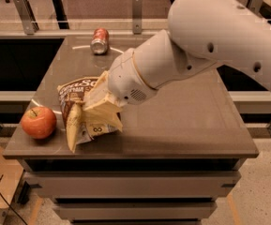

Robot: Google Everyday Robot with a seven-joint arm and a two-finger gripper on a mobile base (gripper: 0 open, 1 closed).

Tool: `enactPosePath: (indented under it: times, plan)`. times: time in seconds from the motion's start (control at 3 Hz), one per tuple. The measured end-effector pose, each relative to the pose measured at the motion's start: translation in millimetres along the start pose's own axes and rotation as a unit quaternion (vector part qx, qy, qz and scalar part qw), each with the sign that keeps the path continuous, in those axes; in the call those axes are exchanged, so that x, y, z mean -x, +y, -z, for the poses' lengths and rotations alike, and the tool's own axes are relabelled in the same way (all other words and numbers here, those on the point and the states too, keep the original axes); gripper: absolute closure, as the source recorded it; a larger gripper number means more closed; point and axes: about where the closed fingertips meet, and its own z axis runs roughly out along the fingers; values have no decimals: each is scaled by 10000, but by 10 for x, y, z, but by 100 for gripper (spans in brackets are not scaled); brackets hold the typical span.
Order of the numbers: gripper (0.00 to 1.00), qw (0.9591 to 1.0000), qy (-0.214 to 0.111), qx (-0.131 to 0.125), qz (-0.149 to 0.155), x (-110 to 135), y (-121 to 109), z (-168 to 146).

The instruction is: Move brown chip bag near apple

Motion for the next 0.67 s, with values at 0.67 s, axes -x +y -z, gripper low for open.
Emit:
enactPosePath:
  times: [0.67]
  plan:
    - [0,10000,9,-5,44,44,18,4]
